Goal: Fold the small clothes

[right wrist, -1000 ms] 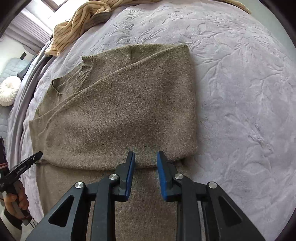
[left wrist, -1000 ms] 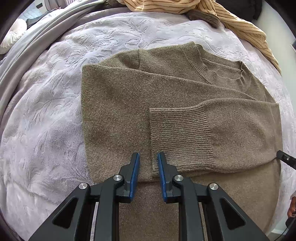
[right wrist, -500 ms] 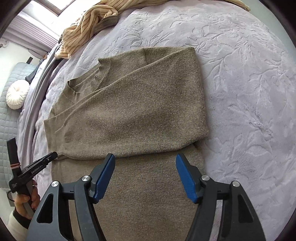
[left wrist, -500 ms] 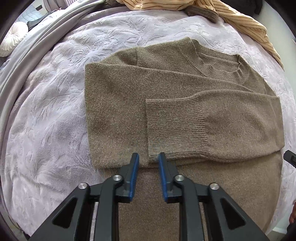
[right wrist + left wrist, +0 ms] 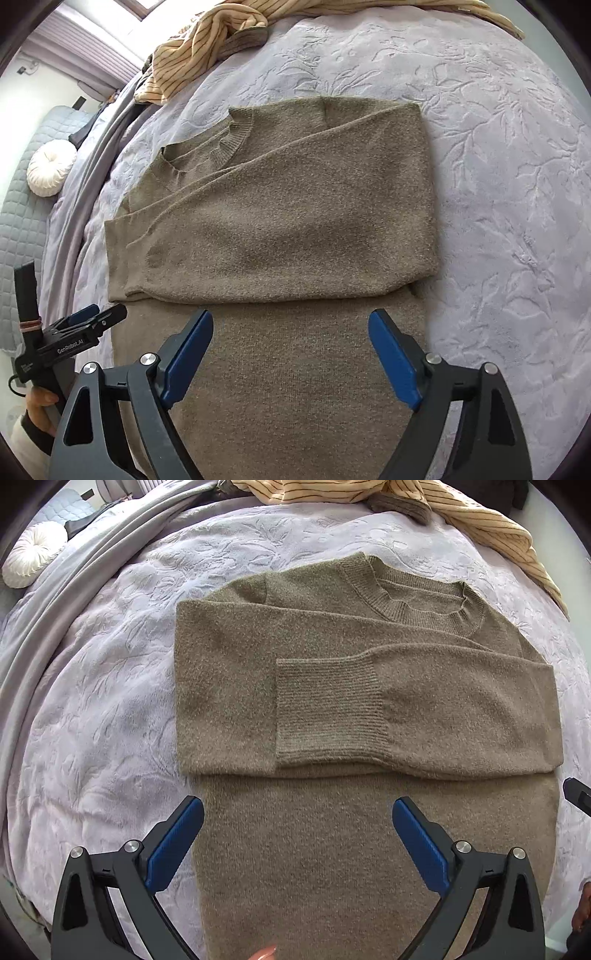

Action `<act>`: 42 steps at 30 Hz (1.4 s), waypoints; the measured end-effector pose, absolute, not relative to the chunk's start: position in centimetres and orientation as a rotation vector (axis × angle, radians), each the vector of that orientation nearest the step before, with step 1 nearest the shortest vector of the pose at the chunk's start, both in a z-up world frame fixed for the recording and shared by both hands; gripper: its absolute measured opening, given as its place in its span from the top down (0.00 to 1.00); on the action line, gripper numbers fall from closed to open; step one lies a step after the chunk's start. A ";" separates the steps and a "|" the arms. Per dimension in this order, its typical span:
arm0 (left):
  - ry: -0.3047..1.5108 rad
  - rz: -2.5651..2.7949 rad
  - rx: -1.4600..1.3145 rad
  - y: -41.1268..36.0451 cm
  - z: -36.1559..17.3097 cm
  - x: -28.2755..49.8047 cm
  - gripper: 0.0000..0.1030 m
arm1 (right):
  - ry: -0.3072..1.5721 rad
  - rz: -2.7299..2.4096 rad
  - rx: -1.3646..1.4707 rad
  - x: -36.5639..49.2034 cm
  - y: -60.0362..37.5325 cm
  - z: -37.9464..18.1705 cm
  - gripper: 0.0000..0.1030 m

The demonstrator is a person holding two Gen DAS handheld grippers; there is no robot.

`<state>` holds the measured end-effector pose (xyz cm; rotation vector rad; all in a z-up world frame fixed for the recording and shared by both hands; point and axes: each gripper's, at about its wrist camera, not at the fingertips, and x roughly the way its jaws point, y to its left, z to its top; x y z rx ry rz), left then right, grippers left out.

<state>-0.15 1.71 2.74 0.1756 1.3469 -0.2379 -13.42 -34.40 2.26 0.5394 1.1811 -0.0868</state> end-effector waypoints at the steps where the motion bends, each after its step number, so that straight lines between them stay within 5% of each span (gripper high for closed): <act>1: 1.352 -0.235 0.177 1.7 2.8 -0.5 0.01 | 1.178 -0.074 0.541 -13.5 -34.3 2.3 0.14; 42: 1.464 -0.192 0.215 0.5 7.5 -8.4 0.01 | 1.263 0.053 0.788 -17.4 -33.5 4.4 0.14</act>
